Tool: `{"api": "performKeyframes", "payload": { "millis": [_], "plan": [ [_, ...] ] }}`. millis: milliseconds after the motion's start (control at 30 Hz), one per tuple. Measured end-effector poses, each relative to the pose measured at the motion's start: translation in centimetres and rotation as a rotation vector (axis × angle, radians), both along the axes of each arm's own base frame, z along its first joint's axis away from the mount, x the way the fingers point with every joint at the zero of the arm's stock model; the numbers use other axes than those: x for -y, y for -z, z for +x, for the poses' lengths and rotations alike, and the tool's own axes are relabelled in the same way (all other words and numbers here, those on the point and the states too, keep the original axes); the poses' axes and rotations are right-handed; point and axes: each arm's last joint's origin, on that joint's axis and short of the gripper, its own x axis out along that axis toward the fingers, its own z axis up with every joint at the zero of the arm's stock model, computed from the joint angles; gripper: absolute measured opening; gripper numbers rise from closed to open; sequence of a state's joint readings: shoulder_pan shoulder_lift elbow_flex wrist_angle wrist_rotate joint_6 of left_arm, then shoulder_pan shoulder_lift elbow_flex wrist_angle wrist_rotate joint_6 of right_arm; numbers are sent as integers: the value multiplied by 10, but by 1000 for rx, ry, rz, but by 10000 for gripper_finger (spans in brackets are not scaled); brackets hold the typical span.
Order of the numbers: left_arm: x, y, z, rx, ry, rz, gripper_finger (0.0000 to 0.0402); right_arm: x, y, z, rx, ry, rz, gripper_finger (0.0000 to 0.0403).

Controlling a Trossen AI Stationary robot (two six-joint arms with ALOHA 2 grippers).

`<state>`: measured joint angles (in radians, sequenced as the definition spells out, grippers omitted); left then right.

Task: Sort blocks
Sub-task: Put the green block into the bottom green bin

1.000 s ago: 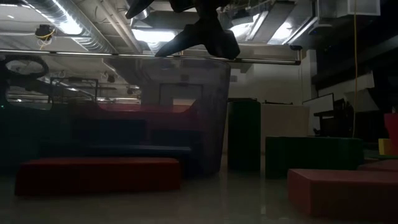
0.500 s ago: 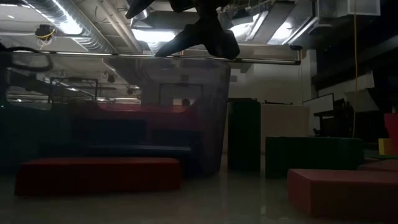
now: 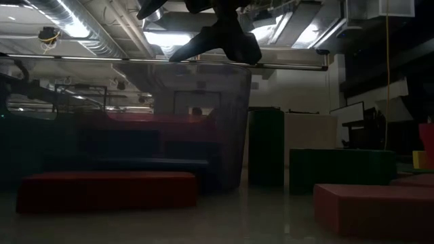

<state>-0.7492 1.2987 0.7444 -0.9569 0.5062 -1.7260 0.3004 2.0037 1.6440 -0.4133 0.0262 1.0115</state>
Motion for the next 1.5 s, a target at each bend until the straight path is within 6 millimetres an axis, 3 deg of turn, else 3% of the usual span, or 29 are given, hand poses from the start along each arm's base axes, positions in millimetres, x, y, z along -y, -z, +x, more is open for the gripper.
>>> {"api": "performKeyframes", "payload": {
  "millis": [267, 633, 1167, 1500],
  "plan": [
    [13, 0, -10, -94, -226, 92, 131, 2, 0, 0, 22, 13, -85, 241],
    [26, 2, -22, -94, -510, 236, 131, 3, 0, 0, 47, -70, -238, 241],
    [34, 32, -25, -115, -415, 448, 131, 13, 1, 2, 35, -112, -268, 241],
    [34, 36, -23, -21, -387, 502, 132, 12, 1, 2, 36, -113, -268, 241]
  ]
}}
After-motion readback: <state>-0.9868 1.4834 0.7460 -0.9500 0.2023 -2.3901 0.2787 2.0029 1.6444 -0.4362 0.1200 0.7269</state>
